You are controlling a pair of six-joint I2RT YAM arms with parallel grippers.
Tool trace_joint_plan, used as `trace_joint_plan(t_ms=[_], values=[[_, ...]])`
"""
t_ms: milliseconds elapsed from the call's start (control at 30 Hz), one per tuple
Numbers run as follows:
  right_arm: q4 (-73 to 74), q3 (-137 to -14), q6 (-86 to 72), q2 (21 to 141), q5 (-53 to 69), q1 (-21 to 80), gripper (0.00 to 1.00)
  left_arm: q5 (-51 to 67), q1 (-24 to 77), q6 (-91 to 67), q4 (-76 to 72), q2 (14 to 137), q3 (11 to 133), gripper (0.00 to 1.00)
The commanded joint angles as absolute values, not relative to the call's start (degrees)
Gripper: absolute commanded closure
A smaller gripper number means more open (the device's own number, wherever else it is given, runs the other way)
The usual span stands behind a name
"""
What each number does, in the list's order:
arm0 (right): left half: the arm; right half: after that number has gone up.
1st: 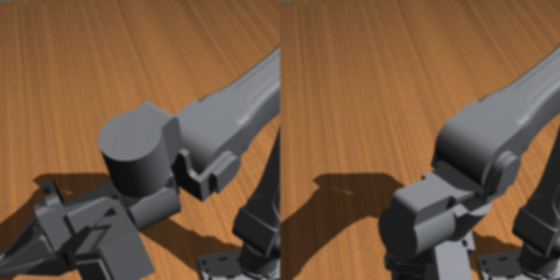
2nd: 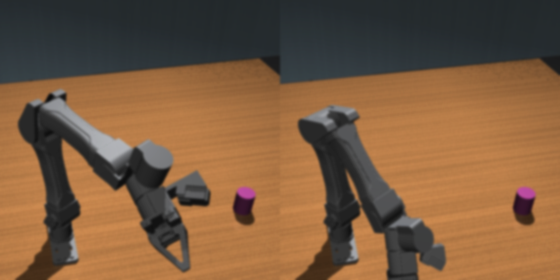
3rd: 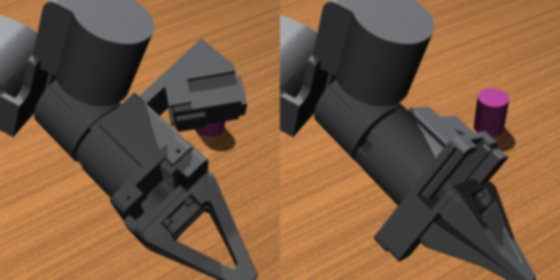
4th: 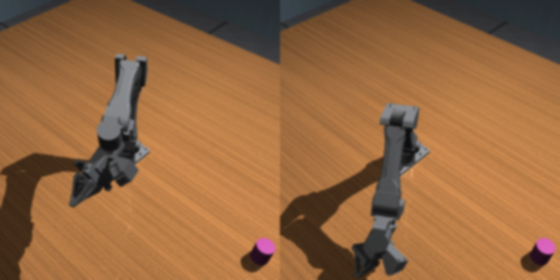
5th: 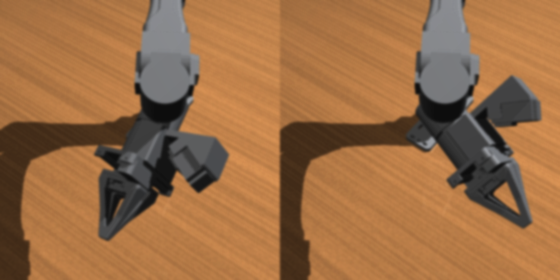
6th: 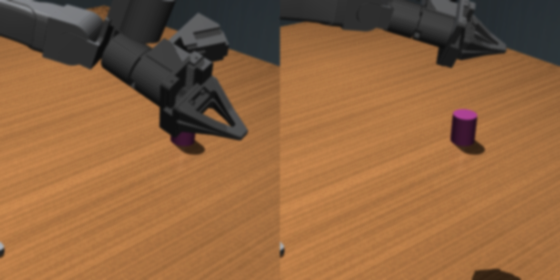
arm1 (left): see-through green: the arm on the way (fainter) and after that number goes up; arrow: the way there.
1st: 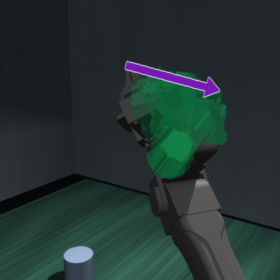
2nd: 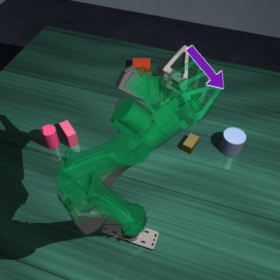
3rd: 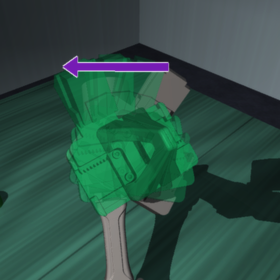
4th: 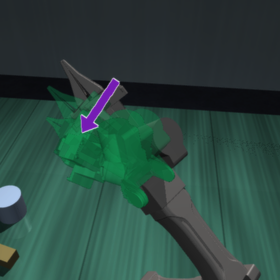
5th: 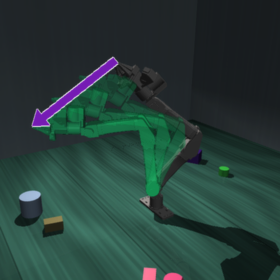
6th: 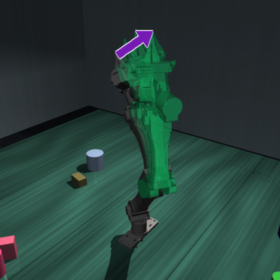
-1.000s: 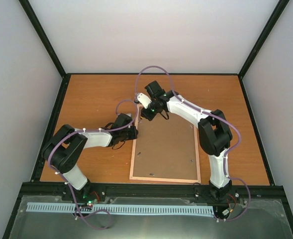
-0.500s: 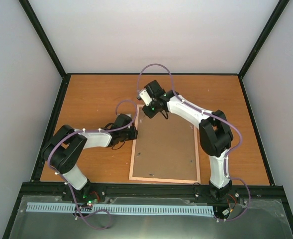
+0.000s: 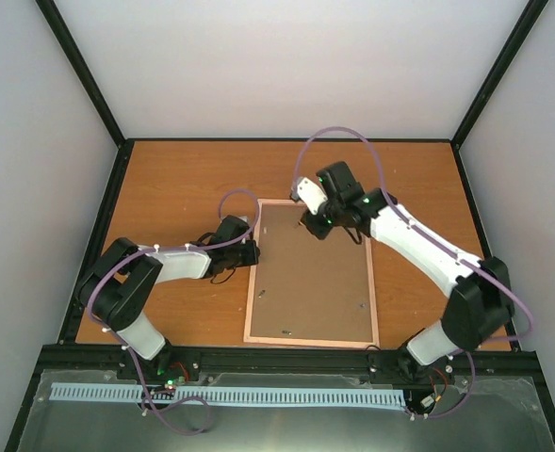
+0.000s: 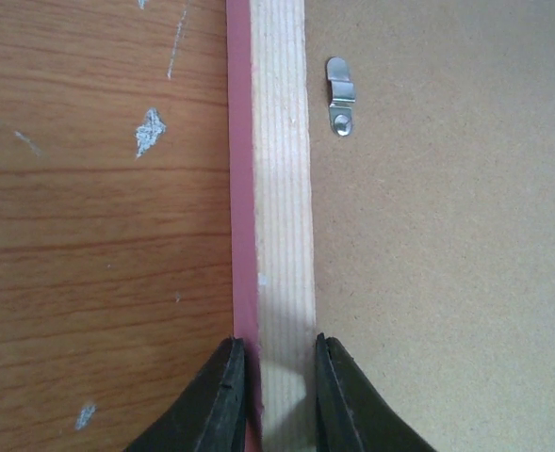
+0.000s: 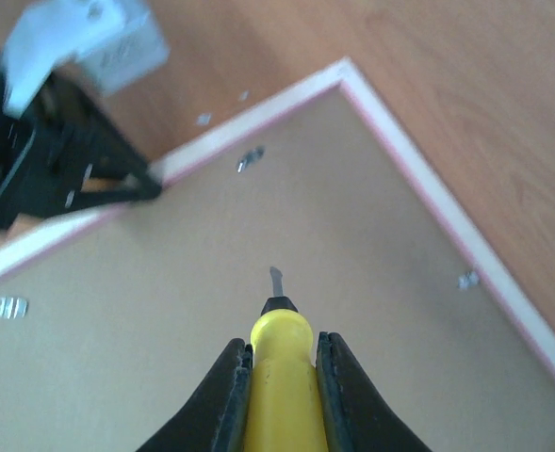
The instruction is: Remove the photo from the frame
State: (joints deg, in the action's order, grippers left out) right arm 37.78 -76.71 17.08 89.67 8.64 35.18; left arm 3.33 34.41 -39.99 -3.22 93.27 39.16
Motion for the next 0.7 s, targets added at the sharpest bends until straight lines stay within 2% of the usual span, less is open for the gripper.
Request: trace_joint_plan(t_ms=[0,133,333,367,400,467,500,567,667], values=[[39.28,-67.9,24.66,81.28,10.87,34.63,0.97,3.53,34.79,-40.56,1.02,92.35,40.79,0.99],[42.76,-61.8,32.81,72.81,15.61,34.65,0.97,2.59,34.17,-40.74,4.04,92.79,42.95,0.99],[56.95,-57.41,47.98,63.83,27.6,35.64,0.97,3.58,32.65,-39.73,9.73,91.38,45.82,0.99],[58.69,-56.89,49.2,63.25,29.13,35.92,0.97,3.5,32.57,-39.46,11.27,90.9,46.2,0.96],[60.26,-56.35,50.48,62.79,30.61,36.25,0.97,4.0,32.37,-39.08,12.1,90.43,46.39,0.88],[62.79,-55.26,52.4,62.49,31.9,37.54,0.97,5.39,31.83,-37.53,13.94,90.02,47.34,0.54],[63.81,-54.79,53.1,62.56,31.82,38.13,0.97,5.47,31.51,-36.47,15.01,90.13,48.49,0.45],[66.07,-53.86,55.01,63.08,31.62,39.09,0.97,4.07,31.06,-33.75,17.07,90.89,51.61,0.35],[69.88,-53.04,58.51,65.23,31.41,40.37,0.97,1.87,30.33,-30.02,18.24,93.54,58.76,0.28]])
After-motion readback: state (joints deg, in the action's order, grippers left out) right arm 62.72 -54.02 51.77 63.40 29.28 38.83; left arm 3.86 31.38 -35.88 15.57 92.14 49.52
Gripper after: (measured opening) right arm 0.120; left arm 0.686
